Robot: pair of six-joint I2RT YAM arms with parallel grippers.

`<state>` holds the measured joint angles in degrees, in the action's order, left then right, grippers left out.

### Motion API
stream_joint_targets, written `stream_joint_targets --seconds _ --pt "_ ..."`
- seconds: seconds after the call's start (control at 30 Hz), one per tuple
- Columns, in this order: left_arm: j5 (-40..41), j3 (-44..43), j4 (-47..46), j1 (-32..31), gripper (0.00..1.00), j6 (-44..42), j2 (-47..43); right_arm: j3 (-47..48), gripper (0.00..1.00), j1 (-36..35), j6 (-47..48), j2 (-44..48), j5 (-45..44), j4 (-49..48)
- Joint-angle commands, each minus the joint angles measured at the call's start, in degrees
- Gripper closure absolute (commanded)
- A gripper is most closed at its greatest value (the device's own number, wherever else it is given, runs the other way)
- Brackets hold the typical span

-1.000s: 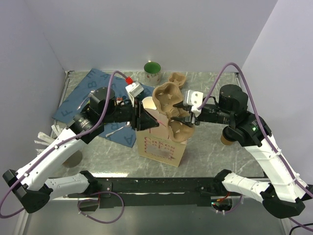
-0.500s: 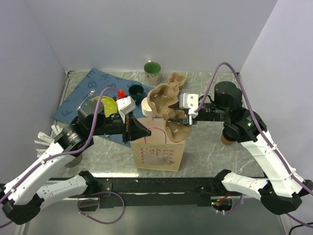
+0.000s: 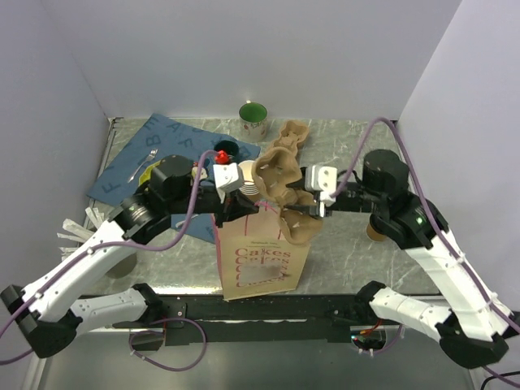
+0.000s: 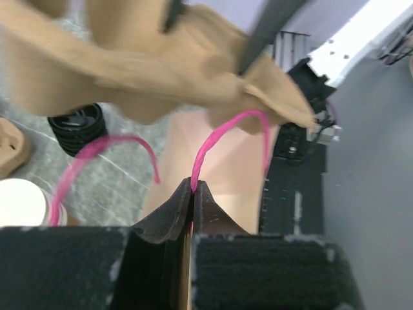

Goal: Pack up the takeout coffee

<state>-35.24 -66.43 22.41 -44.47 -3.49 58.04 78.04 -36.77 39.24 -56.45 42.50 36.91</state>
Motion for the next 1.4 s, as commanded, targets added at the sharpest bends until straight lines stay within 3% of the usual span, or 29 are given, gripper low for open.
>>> stream_joint_targets --seconds 0.0,0.27,0.33,0.43,0.47,0.57,0.67,0.8,0.93,1.1,1.37 --pt "-0.53 -3.0 -5.35 -0.18 0.99 -5.13 1.72 -4.56 0.51 -0.14 -5.05 8.18 -8.28 -8.76" --pt "3.34 -4.58 -13.62 -1.41 0.99 -1.89 3.92 -3.6 0.49 -0.14 -12.16 12.94 -19.91 -11.5" --pt "5.18 -5.28 -12.23 -2.55 0.94 -0.83 3.66 -2.9 0.49 -0.14 -13.31 12.85 -21.4 -11.94" --pt "7.55 -5.29 -7.66 -3.43 0.62 1.81 2.17 -2.45 0.5 -0.14 -17.08 12.5 -23.77 -12.9" --pt "8.08 -5.02 -6.69 -3.43 0.39 2.51 1.38 -2.45 0.5 -0.14 -17.62 12.59 -24.22 -13.26" --pt "12.9 -4.76 -4.31 -3.43 0.21 1.12 -2.48 -2.89 0.5 -0.14 -19.38 12.85 -24.92 -13.53" --pt "19.58 -5.98 -3.52 -3.43 0.14 -3.52 -4.96 -2.98 0.51 -0.14 -20.7 13.29 -24.92 -13.09" --pt "23.21 -12.04 1.65 -2.82 0.14 -9.95 1.78 -3.33 0.51 -0.23 -22.1 14.26 -24.57 -11.69" --pt "16.27 -18.37 5.89 -1.94 0.19 -13.74 9.62 -2.81 0.51 -0.23 -23.07 15.57 -24.92 -10.1" --pt "7.42 -19.35 0.27 0.34 0.18 -13.48 15.25 -1.14 0.51 -0.14 -23.51 16.89 -25.71 -7.99" --pt "-4.47 -22.51 3.86 0.96 0.21 -16.73 23.25 -0.61 0.52 -0.23 -22.99 19.44 -27.03 -4.92"
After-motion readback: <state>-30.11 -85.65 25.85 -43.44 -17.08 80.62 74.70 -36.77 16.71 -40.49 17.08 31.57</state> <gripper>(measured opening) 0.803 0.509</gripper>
